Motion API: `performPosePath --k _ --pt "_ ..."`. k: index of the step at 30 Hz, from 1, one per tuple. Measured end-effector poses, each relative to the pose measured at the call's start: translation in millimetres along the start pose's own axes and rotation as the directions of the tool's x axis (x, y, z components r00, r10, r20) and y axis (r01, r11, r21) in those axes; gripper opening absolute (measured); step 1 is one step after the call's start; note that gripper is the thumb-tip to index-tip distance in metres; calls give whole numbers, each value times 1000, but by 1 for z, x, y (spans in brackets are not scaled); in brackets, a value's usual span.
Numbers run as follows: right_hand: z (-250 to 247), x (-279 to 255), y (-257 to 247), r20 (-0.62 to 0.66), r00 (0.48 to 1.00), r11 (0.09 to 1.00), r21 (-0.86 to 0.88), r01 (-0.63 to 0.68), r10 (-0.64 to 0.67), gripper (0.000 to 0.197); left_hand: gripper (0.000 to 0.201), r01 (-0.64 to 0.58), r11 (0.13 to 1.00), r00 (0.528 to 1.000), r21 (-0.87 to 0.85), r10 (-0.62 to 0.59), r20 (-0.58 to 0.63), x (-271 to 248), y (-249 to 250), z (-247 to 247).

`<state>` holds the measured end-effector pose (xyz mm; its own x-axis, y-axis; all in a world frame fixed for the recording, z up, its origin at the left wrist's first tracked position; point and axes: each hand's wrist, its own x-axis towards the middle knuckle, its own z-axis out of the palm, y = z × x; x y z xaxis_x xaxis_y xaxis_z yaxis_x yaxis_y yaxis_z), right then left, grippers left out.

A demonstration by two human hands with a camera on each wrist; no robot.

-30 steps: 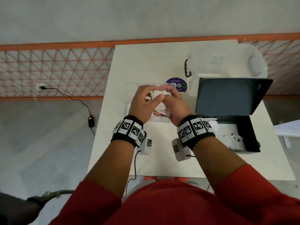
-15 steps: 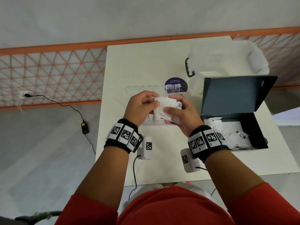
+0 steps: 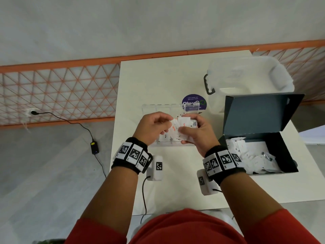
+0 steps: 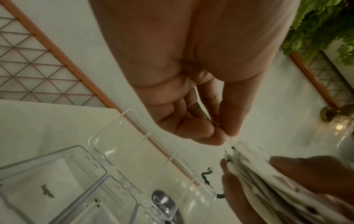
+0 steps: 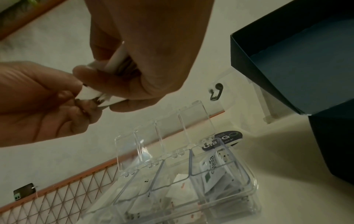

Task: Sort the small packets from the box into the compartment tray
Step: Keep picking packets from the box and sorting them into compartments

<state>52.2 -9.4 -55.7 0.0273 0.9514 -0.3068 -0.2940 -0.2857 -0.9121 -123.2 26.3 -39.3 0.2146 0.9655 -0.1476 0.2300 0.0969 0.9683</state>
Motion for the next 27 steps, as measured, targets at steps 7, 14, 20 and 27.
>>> performPosePath --k 7,14,20,27 --pt "-37 5 -4 -172 985 994 106 18 0 39 14 70 966 996 250 -54 -70 31 -26 -1" --pt "-77 8 -12 -203 979 996 93 11 8 32 16 27 749 989 662 -117 92 65 -48 54" --pt "-93 9 -13 -77 996 997 58 -46 50 36 27 -115 390 965 914 -174 195 70 -60 77" --pt "-99 13 -13 4 996 995 41 -94 94 34 25 -72 518 996 853 -8 89 62 -62 72"
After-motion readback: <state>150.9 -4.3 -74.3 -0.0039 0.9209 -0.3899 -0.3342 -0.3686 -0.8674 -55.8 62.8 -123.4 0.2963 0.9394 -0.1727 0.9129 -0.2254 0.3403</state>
